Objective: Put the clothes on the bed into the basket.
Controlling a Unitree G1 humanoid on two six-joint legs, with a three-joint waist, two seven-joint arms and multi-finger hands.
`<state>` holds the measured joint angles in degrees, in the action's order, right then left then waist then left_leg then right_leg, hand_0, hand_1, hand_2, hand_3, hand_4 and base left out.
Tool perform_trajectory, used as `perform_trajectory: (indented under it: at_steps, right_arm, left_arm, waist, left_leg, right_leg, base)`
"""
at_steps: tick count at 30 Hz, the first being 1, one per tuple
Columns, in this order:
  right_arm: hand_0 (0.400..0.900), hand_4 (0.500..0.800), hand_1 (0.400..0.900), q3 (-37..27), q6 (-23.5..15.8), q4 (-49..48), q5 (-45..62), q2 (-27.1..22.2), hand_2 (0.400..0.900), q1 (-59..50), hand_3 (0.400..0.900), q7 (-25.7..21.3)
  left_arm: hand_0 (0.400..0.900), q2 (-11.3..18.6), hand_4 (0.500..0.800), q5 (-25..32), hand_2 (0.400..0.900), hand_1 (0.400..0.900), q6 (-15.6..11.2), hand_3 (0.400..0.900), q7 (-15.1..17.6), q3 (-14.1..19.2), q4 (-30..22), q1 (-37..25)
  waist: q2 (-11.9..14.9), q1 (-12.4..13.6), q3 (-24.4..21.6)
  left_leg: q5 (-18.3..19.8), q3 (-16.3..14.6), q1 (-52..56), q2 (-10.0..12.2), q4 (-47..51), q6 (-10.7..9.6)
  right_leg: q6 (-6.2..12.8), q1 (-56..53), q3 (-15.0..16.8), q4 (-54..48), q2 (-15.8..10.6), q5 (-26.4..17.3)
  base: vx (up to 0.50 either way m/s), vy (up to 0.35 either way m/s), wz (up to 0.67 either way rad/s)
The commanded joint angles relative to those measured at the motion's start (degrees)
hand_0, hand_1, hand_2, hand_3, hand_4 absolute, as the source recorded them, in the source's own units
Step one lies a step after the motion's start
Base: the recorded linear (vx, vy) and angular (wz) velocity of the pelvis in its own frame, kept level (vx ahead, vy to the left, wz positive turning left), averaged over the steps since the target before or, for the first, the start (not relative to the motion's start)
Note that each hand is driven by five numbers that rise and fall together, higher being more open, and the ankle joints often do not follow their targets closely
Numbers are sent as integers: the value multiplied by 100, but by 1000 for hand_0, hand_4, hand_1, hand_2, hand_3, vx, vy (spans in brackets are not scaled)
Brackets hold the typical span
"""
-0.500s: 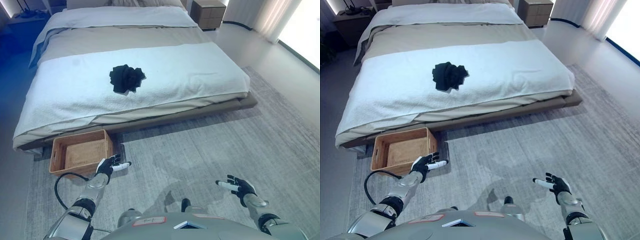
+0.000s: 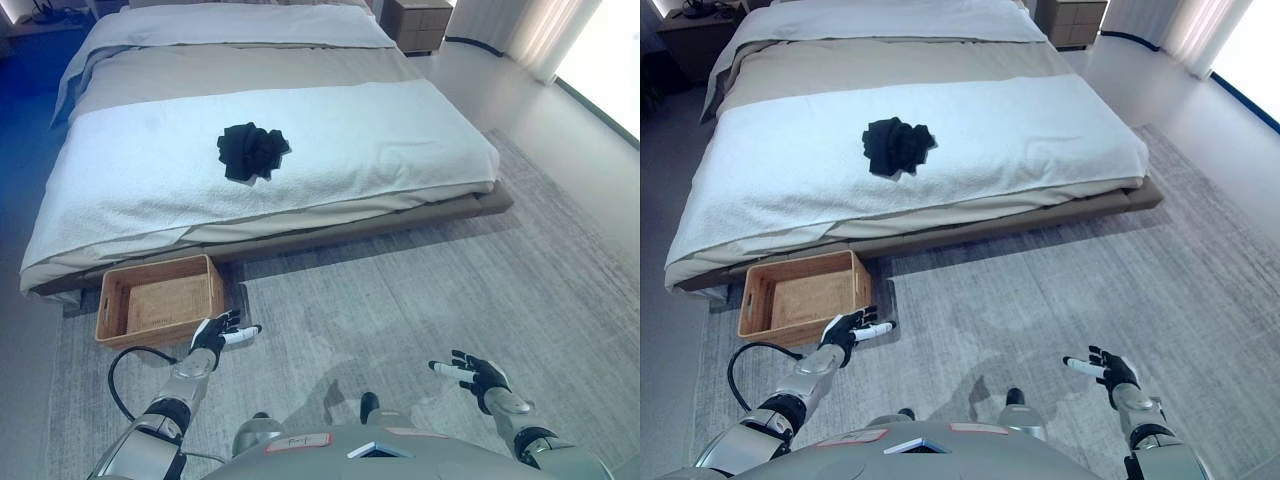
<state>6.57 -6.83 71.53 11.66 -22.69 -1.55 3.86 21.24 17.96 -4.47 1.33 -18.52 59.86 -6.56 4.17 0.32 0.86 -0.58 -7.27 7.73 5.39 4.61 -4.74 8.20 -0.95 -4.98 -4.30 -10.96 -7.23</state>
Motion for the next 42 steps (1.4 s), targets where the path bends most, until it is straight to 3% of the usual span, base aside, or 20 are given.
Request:
perform_trajectory:
  at_steps: [1, 6, 10, 13, 16, 18, 22, 28, 31, 33, 34, 35, 38, 40, 42]
  right_arm:
    - [900, 800, 900, 132, -262, 142, 242, -261, 900, -509, 900, -93]
    - [900, 800, 900, 101, -256, 140, 283, -296, 900, -457, 900, -53]
    - [900, 800, 900, 111, -234, 113, 295, -265, 900, -402, 900, -20]
    - [900, 800, 900, 84, -225, 126, 319, -249, 900, -354, 900, 24]
    - [900, 800, 900, 50, -246, 153, 318, -259, 900, -343, 900, 62]
    - [900, 800, 900, 54, -270, 135, 331, -253, 900, -375, 900, 37]
    - [900, 800, 900, 26, -277, 116, 333, -228, 900, -344, 900, 3]
    - [900, 800, 900, -32, -253, 18, 348, -231, 900, -140, 900, 25]
    - [900, 800, 900, -103, -250, 2, 383, -262, 900, -9, 900, 28]
    - [900, 800, 900, -123, -248, -14, 377, -299, 900, 36, 900, 9]
    - [900, 800, 900, -121, -248, -14, 377, -302, 900, 36, 900, 9]
    - [900, 800, 900, -128, -261, -8, 352, -361, 900, 56, 900, 17]
    - [900, 800, 900, -193, -259, 30, 400, -458, 900, 67, 900, -14]
    - [900, 800, 900, -208, -272, 34, 418, -481, 900, 77, 900, -18]
    - [900, 800, 900, -190, -272, 220, 429, -599, 900, 19, 900, -73]
  left_arm:
    - [900, 112, 800, 85, 900, 900, -434, 900, 136, 139, -84, -689]
    - [900, 189, 800, 81, 900, 900, -416, 900, 95, 81, -241, -706]
    - [900, 259, 800, 87, 900, 900, -369, 900, 61, 127, -369, -632]
    - [900, 274, 800, 61, 900, 900, -363, 900, 36, 171, -342, -594]
    - [900, 264, 800, 19, 900, 900, -383, 900, 28, 203, -216, -585]
    - [900, 238, 800, -5, 900, 900, -405, 900, 39, 249, -75, -625]
    - [900, 198, 800, -14, 900, 900, -429, 900, 60, 309, -38, -648]
    - [900, 136, 800, -32, 900, 900, -406, 900, 72, 304, -191, -598]
    - [900, 120, 800, -13, 900, 900, -385, 900, 109, 308, -291, -563]
    - [900, 117, 800, 19, 900, 900, -362, 900, 138, 321, -384, -524]
    - [900, 115, 800, 19, 900, 900, -361, 900, 138, 322, -386, -522]
    - [900, 77, 800, 138, 900, 900, -374, 900, 156, 308, -392, -559]
    - [900, 59, 800, 254, 900, 900, -379, 900, 191, 279, -403, -634]
    - [900, 50, 800, 297, 900, 900, -390, 900, 191, 272, -408, -648]
    - [900, 30, 800, 412, 900, 900, -393, 900, 222, 250, -443, -733]
  waist:
    - [14, 50, 93]
    - [-31, 26, 269]
    - [-137, 34, 400]
    - [-146, 17, 391]
    - [-94, -111, 429]
    - [37, -312, 476]
    - [32, -508, 517]
    - [65, -696, 443]
    - [26, -775, 329]
    - [-83, -845, 248]
    - [-96, -847, 249]
    - [-195, -921, 235]
    - [-329, -1031, 200]
    - [-349, -1050, 199]
    - [-333, -1028, 218]
  left_leg:
    - [557, 274, -576, -461, -903, 336]
    - [798, 394, -554, -838, -1234, 665]
    - [871, 416, -368, -974, -1218, 865]
    - [954, 432, -298, -977, -1234, 844]
    - [1083, 527, -107, -978, -1183, 735]
    - [1226, 674, 161, -1032, -1071, 638]
    - [1376, 781, 521, -945, -889, 564]
    - [1649, 980, 960, -788, -772, 471]
    - [1724, 1080, 1206, -556, -745, 340]
    - [1648, 1098, 1242, -300, -771, 215]
    - [1652, 1097, 1246, -286, -769, 212]
    - [1446, 1117, 1173, -64, -909, 42]
    - [805, 1194, 1064, 231, -1151, -168]
    - [636, 1217, 982, 297, -1239, -226]
    - [-153, 1301, 499, 431, -2067, -309]
  right_leg:
    - [360, 43, -164, 1266, -587, 292]
    - [227, 651, 267, 2645, -884, -685]
    - [100, 1083, 370, 3386, -870, -821]
    - [111, 1230, 245, 3241, -892, -674]
    - [205, 1414, 83, 2409, -910, -610]
    - [406, 1636, 206, 1295, -753, -761]
    - [551, 1976, 154, 396, -475, -1023]
    - [586, 2087, 91, 240, -262, -1241]
    - [521, 2096, 28, 513, -205, -1188]
    - [439, 2145, -82, 689, -79, -1009]
    - [436, 2138, -91, 686, -68, -1007]
    - [354, 2154, -213, 836, 48, -868]
    - [149, 2220, -273, 1175, 300, -576]
    - [92, 2203, -267, 1221, 364, -476]
    - [-174, 2027, -190, 1273, 642, -149]
  base:
    - [52, 235, 11]
    - [18, 220, 13]
    - [52, 198, 1]
    - [133, 23, 12]
    - [220, -82, 25]
    - [257, -86, 29]
    - [240, -32, 22]
    - [226, -74, 24]
    - [258, -152, 30]
    - [199, -169, 24]
    - [181, -205, 20]
    - [169, -204, 22]
    - [216, -226, 26]
    - [172, -191, 5]
    - [256, -307, -1]
